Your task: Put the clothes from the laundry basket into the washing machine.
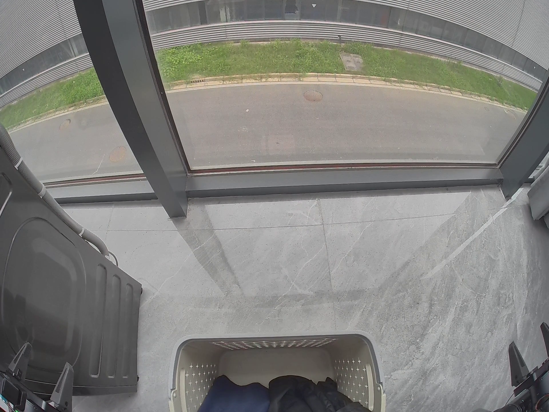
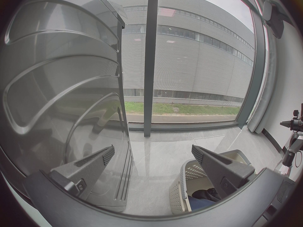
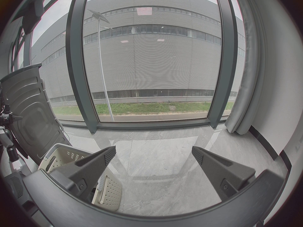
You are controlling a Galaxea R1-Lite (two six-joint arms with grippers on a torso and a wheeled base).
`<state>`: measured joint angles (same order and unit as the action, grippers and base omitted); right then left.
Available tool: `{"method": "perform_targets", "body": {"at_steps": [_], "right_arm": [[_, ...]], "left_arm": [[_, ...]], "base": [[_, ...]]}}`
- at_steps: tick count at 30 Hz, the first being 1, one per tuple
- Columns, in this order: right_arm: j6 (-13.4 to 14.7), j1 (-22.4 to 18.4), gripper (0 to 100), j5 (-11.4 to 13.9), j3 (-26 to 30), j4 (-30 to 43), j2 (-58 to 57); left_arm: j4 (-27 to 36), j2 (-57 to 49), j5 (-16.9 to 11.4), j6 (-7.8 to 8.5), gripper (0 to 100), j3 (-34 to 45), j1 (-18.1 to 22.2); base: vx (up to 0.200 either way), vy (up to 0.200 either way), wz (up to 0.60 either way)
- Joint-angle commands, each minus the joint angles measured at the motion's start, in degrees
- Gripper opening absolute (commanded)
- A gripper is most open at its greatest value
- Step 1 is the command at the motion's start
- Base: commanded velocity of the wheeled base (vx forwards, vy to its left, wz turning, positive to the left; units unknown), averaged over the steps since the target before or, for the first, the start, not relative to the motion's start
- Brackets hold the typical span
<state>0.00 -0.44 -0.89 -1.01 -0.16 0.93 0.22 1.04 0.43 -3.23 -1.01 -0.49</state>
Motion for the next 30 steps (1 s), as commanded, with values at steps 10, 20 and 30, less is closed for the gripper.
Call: {"method": "perform_targets", "body": {"at_steps": [10, 20, 30], "right_arm": [[0.0, 0.0, 100, 0.0, 1.0, 0.0, -0.9], [0.0, 0.0, 100, 0.0, 1.0, 0.0, -0.9], [0.0, 0.0, 100, 0.0, 1.0, 0.0, -0.9]], "left_arm": [[0.0, -1.0, 0.0, -0.02, 100, 0.9, 0.0], [0.0, -1.0, 0.0, -0.02, 100, 0.9, 0.0], [0.0, -1.0, 0.0, -0.02, 100, 0.9, 0.0]], "base": [[-0.180, 0.000, 0.00], [-0.200, 0.000, 0.00], [-0.200, 0.000, 0.00]]}}
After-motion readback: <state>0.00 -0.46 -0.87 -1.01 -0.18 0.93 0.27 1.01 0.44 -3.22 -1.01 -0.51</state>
